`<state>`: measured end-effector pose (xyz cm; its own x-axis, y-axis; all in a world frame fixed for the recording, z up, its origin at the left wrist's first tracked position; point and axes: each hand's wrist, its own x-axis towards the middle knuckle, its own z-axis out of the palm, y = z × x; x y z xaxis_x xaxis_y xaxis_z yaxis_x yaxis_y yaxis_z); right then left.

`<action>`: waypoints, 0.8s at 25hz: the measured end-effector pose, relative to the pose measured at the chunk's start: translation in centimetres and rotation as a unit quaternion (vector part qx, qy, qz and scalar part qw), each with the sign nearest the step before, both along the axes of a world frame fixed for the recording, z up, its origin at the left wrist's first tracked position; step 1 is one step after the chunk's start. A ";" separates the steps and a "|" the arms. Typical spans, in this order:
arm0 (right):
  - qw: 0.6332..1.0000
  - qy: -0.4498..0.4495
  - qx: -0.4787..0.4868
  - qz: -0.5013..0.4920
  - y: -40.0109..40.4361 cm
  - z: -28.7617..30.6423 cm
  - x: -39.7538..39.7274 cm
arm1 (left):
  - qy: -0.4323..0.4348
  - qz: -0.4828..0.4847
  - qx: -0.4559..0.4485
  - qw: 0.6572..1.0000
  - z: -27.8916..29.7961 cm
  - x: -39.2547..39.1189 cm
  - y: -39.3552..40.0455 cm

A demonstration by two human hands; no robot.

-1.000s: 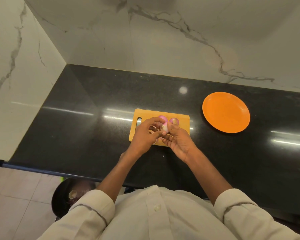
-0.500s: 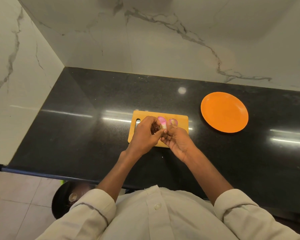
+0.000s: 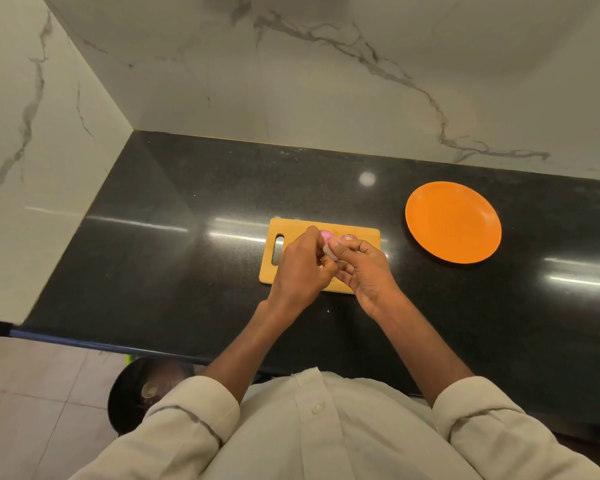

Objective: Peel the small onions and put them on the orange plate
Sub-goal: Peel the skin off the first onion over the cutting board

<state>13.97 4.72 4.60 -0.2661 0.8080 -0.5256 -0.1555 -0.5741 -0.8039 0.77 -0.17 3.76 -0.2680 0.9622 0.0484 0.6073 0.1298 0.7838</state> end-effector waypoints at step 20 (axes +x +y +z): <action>0.998 0.042 -0.040 -0.008 -0.2 0.6 -0.2 | -0.212 0.040 -0.014 0.976 -0.4 -1.0 0.1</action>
